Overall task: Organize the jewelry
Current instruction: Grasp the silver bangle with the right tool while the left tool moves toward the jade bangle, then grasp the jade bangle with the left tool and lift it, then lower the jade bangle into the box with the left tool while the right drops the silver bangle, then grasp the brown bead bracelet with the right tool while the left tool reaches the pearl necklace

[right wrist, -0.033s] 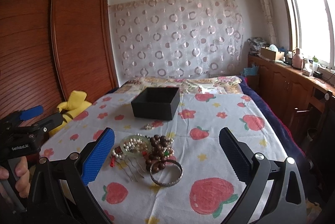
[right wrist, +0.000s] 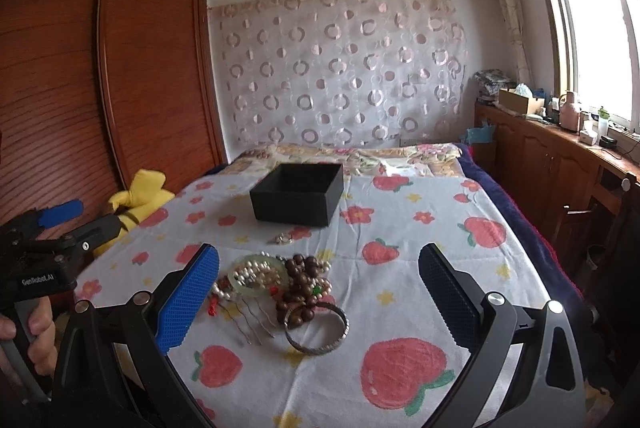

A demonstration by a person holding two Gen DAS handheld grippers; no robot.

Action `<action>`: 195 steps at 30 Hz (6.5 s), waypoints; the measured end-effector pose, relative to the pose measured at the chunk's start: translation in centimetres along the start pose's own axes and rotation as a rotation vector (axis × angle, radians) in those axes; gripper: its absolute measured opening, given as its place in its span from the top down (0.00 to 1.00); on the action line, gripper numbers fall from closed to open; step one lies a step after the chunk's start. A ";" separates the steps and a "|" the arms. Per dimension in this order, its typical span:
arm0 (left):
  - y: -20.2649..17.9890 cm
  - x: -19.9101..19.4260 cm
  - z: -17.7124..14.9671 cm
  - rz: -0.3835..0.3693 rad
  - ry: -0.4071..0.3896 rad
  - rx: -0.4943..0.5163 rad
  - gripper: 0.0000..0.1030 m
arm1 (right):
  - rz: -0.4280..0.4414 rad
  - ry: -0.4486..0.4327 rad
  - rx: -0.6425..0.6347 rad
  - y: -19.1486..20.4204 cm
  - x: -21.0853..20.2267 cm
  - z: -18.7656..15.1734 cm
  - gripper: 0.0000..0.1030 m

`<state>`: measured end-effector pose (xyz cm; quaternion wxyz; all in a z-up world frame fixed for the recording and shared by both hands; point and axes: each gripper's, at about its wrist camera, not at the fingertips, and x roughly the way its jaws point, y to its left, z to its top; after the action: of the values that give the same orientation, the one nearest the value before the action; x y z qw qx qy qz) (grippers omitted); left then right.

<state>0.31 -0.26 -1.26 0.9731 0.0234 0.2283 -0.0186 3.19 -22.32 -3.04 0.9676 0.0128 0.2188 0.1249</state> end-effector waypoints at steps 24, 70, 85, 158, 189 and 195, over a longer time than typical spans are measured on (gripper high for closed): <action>-0.1 7.3 -4.3 -0.087 0.221 0.019 0.07 | 0.118 0.360 -0.039 -3.1 9.2 -5.7 0.74; -7.2 18.4 -1.9 -0.364 0.486 0.265 0.33 | 0.018 0.346 -0.058 -7.2 8.2 -6.7 0.93; -3.0 14.9 1.0 -0.362 0.335 0.140 0.34 | 0.047 0.338 -0.095 -6.6 8.8 -6.1 0.94; 4.5 27.6 7.9 -0.215 0.288 0.006 0.16 | 0.186 0.277 -0.350 -1.3 31.1 9.4 0.94; 3.9 18.2 -0.3 -0.207 0.330 -0.027 0.14 | 0.227 0.337 -0.238 -2.2 14.9 1.6 0.76; 3.5 15.9 -2.2 -0.209 0.328 -0.019 0.14 | 0.266 0.370 -0.230 -0.3 13.1 -1.2 0.68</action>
<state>13.70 2.97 -10.16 0.9157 -0.0071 0.3854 -0.1133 14.18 -19.44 -9.70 0.8813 -0.0918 0.3730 0.2753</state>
